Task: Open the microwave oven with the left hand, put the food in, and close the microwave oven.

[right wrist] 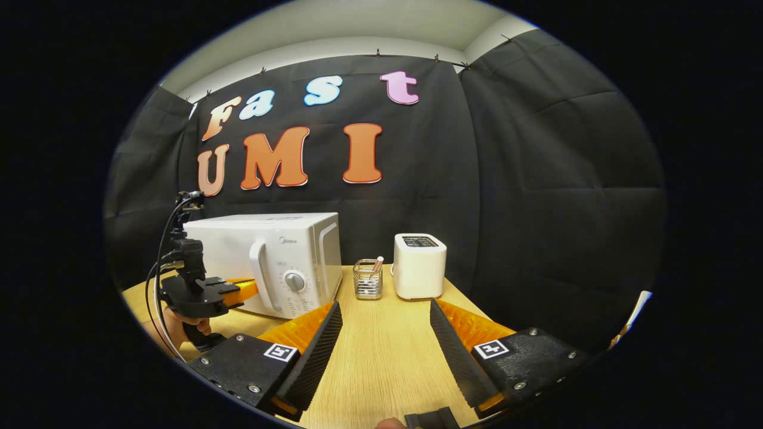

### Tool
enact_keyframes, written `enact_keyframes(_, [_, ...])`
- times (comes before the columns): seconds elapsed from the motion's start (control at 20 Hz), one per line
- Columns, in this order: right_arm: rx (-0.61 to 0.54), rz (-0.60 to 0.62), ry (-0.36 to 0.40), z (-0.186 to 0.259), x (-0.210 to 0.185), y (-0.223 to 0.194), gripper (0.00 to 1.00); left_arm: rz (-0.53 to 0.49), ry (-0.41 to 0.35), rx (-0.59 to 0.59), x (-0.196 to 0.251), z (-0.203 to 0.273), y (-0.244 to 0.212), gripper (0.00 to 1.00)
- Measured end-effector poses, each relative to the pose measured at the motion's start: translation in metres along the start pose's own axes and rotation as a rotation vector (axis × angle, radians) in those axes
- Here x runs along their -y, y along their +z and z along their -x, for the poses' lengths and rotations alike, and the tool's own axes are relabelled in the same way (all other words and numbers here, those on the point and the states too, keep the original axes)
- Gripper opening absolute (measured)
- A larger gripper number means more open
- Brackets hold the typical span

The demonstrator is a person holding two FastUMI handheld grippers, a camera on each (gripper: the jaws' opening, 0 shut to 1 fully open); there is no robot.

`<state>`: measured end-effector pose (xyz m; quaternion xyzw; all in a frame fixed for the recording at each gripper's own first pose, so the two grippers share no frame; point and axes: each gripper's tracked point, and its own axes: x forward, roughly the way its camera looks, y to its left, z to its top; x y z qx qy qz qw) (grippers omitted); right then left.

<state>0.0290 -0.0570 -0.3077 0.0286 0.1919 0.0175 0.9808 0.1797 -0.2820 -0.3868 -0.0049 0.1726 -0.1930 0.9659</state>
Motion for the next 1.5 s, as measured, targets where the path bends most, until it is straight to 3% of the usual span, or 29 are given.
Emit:
enact_keyframes(0.5, [0.095, 0.035, -0.002, 0.014, -0.024, 0.06, 0.92, 0.014, 0.078, 0.109, -0.062, 0.094, 0.097, 0.0])
enact_keyframes(0.55, [0.1, 0.036, -0.002, 0.015, -0.027, 0.068, 0.92, 0.011, 0.089, 0.117, -0.072, 0.108, 0.108, 0.12])
enact_keyframes(0.6, [0.11, 0.034, 0.0, 0.019, -0.032, 0.076, 0.92, 0.007, 0.104, 0.121, -0.083, 0.122, 0.119, 0.01])
enact_keyframes(0.8, [0.178, 0.04, 0.03, 0.029, -0.057, 0.118, 0.92, 0.013, 0.159, 0.182, -0.128, 0.179, 0.168, 0.05])
enact_keyframes(0.9, [0.192, 0.038, 0.039, 0.032, -0.068, 0.136, 0.92, 0.022, 0.182, 0.182, -0.146, 0.205, 0.18, 0.19])
enact_keyframes(1.15, [0.247, 0.036, 0.067, 0.04, -0.099, 0.187, 0.93, -0.016, 0.285, 0.232, -0.195, 0.272, 0.22, 0.35])
enact_keyframes(1.3, [0.282, 0.051, 0.092, 0.046, -0.118, 0.211, 0.93, -0.045, 0.319, 0.257, -0.209, 0.301, 0.237, 0.64])
enact_keyframes(1.4, [0.304, 0.041, 0.127, 0.052, -0.135, 0.222, 0.93, -0.064, 0.351, 0.269, -0.218, 0.318, 0.246, 0.72])
enact_keyframes(1.45, [0.312, 0.042, 0.143, 0.053, -0.143, 0.228, 0.97, -0.07, 0.36, 0.274, -0.218, 0.326, 0.249, 0.75])
enact_keyframes(1.5, [0.318, 0.047, 0.152, 0.054, -0.149, 0.231, 0.93, -0.072, 0.367, 0.282, -0.22, 0.332, 0.254, 0.81])
